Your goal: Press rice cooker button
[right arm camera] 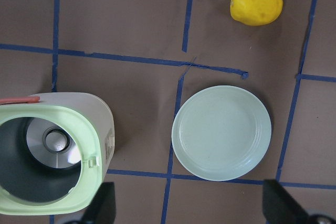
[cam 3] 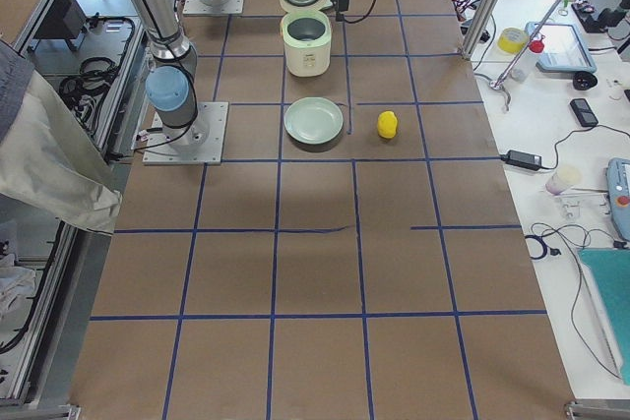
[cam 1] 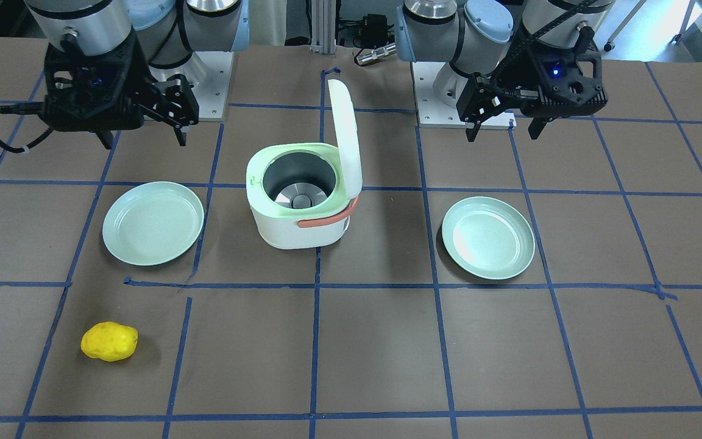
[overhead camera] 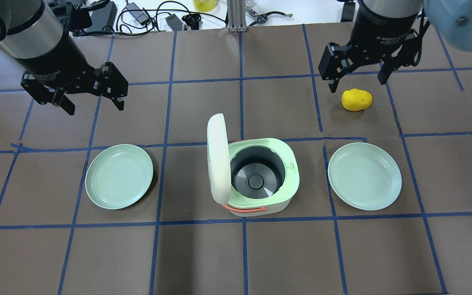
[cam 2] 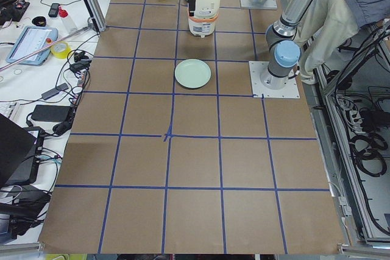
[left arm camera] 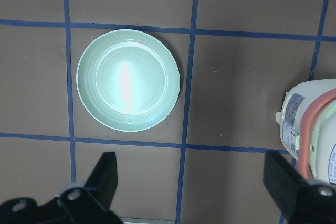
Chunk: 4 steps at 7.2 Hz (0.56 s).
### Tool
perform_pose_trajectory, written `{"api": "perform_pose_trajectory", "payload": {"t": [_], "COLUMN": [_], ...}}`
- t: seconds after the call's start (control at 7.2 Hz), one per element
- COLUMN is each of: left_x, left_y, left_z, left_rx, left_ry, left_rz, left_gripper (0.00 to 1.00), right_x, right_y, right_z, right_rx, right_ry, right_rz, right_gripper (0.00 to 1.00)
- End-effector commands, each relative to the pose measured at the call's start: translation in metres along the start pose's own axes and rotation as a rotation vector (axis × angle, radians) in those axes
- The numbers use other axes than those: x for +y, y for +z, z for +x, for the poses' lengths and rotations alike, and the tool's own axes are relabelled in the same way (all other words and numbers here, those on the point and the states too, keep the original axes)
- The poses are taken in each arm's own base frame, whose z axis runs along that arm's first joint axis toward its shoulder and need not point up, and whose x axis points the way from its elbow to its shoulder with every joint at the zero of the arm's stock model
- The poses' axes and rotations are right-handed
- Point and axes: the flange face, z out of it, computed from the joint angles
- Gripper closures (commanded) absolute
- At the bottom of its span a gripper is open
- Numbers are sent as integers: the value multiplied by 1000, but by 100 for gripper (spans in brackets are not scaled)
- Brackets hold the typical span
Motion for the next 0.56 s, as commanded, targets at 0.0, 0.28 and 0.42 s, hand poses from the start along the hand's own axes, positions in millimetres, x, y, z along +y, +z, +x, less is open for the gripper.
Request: {"api": "perform_pose_trajectory", "payload": {"t": [0.0, 0.28, 0.42], "left_x": [0, 0, 0], "left_y": [0, 0, 0], "left_z": [0, 0, 0], "left_rx": [0, 0, 0], "left_ry": [0, 0, 0], "left_rz": [0, 0, 0], "left_gripper": [0, 0, 0], "right_x": [-3, -2, -1], "right_y": [-12, -13, -13], "right_z": [26, 26, 26], "right_rx": [2, 3, 1], "right_ry": [35, 35, 35], "right_rz": [19, 20, 19], "right_gripper": [0, 0, 0]}}
